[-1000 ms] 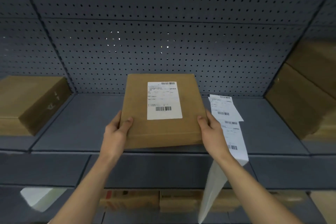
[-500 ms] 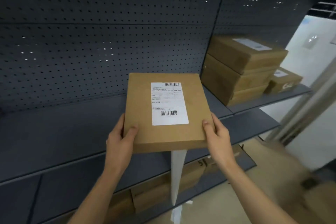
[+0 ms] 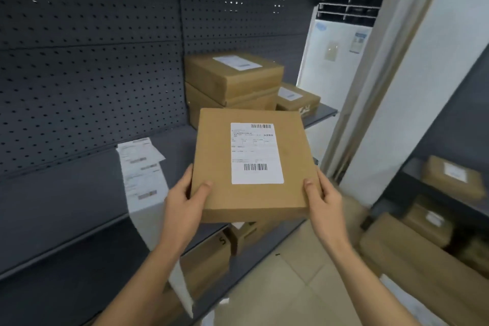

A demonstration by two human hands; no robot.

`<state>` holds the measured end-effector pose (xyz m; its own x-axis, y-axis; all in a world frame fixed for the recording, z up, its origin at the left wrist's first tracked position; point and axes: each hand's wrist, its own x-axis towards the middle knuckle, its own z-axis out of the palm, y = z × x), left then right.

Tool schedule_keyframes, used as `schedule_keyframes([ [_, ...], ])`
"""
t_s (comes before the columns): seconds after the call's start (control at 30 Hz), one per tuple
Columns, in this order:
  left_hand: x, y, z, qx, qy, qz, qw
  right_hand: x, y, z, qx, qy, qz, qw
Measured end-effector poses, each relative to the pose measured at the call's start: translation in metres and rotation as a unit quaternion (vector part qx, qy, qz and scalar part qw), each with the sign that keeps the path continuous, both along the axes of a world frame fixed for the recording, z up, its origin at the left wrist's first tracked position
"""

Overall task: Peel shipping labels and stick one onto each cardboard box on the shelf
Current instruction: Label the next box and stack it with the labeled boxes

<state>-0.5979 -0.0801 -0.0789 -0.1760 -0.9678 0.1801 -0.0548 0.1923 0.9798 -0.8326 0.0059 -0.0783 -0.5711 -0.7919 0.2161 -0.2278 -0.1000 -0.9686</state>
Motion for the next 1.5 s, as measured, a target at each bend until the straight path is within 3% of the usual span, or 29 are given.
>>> schedule_keyframes([
  [0.3, -0.181, 0.003, 0.003, 0.012, -0.03, -0.068, 0.997, -0.172, 0.043, -0.007, 0.031, 0.021, -0.085, 0.996],
  [0.67, -0.328, -0.027, -0.008, 0.03, -0.052, -0.146, 0.987, -0.299, 0.041, -0.034, 0.048, 0.004, -0.152, 0.987],
  [1.17, -0.446, -0.191, 0.017, -0.015, -0.007, -0.103, 0.995, -0.426, -0.141, 0.004, 0.01, 0.033, -0.108, 0.994],
  [1.5, -0.475, -0.268, 0.021, -0.049, -0.013, 0.045, 0.998, -0.483, -0.285, 0.018, -0.028, 0.044, 0.013, 0.999],
])
